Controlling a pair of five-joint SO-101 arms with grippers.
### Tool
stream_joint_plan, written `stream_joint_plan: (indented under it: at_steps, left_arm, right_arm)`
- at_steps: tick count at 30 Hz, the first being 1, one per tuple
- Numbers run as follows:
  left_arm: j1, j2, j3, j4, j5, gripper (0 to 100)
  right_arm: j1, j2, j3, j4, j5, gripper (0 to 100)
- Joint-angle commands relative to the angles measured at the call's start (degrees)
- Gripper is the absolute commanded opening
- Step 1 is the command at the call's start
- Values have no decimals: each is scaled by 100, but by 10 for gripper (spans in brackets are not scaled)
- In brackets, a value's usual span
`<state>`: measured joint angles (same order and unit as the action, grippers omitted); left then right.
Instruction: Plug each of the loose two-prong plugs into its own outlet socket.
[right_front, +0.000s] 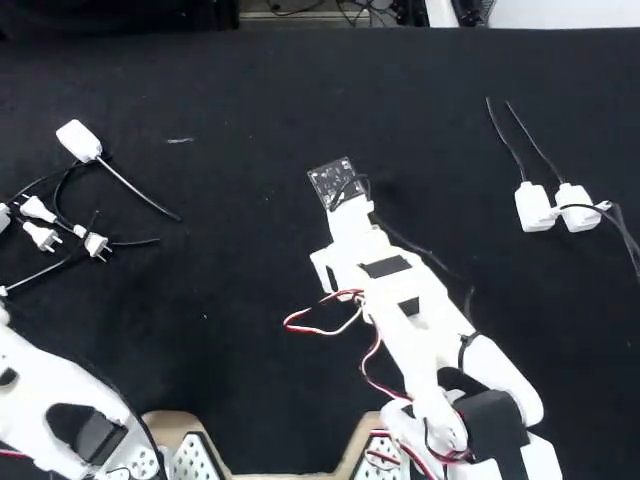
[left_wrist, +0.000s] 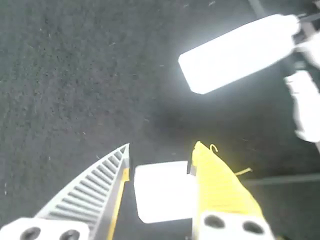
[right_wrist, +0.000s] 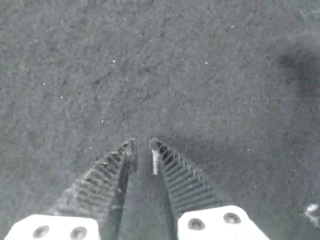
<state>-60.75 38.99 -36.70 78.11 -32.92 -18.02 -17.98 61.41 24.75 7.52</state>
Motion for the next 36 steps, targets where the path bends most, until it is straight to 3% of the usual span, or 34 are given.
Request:
stream_joint_plan:
  at_steps: [1,4,8,19,25,36]
  left_arm:
    - [-224,905,-1815,387,-132,204]
    - [-268,1503,-2589,782,-141,204]
    - [-198,1943,-3521,2242,-431,204]
    - [-576,1960,-3029,2286,-1547,205]
    - [-549,985,-1376,2286,-1591,203]
    - [462,-2295,3662,2259,-2136,202]
  right_arm:
    - [-97,22,-84,-114,0,53]
    - [-97,22,-84,-114,0,53]
    - [-97,22,-84,-114,0,53]
    - [-97,22,-84,-132,0,53]
    - [-97,22,-84,-141,0,53]
    - [-97,22,-84,-132,0,53]
